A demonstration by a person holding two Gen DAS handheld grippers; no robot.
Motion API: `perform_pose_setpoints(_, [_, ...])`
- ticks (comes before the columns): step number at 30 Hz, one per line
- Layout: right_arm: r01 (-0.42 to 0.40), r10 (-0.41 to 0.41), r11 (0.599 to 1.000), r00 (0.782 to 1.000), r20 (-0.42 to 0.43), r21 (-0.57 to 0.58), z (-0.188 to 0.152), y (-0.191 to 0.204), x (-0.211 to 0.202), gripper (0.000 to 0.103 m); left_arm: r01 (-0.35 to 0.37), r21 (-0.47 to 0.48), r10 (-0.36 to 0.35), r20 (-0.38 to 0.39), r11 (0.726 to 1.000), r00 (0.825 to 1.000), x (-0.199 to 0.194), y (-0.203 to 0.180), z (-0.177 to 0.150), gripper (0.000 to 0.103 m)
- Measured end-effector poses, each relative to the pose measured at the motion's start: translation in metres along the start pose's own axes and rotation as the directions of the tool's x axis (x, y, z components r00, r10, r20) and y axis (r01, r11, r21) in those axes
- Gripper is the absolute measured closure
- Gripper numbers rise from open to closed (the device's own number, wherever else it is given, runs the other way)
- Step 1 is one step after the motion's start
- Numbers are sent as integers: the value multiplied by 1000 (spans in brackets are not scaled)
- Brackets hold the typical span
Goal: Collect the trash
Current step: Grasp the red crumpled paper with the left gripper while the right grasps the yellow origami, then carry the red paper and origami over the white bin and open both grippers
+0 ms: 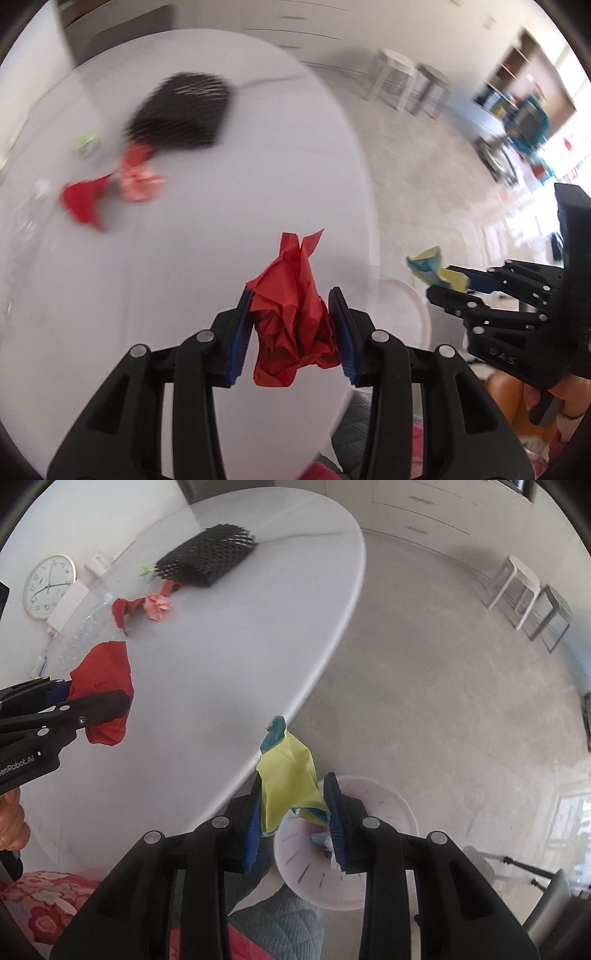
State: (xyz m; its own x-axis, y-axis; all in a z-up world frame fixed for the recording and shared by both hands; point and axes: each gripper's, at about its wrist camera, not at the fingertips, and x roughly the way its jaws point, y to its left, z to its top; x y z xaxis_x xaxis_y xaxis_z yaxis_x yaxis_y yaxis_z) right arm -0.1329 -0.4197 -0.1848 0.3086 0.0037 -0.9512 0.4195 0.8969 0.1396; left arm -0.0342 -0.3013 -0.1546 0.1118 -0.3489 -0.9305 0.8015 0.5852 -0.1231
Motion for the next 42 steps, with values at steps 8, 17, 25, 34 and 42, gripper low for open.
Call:
perform_pose_setpoints(8, [61, -57, 983, 998, -32, 174, -72, -82, -19, 71, 103, 231, -87, -79, 967, 993, 29, -126, -4, 63])
perform_pose_setpoints(17, [63, -52, 974, 997, -57, 219, -106, -116, -23, 69, 120, 279, -85, -133, 953, 987, 45, -178, -11, 61])
perform_pose_setpoints(25, [31, -16, 986, 996, -91, 164, -114, -111, -10, 68, 100, 254, -58, -170, 962, 984, 55, -181, -17, 47])
perform_pose_setpoints(34, [20, -7, 992, 995, -100, 125, -110, -103, -6, 68, 54, 218, -24, -138, 975, 990, 46, -161, -19, 28])
perform_pose_setpoints(42, [5, 11, 993, 990, -140, 114, -110, -93, 6, 30, 23, 171, -3, -115, 985, 993, 37, -146, -17, 20])
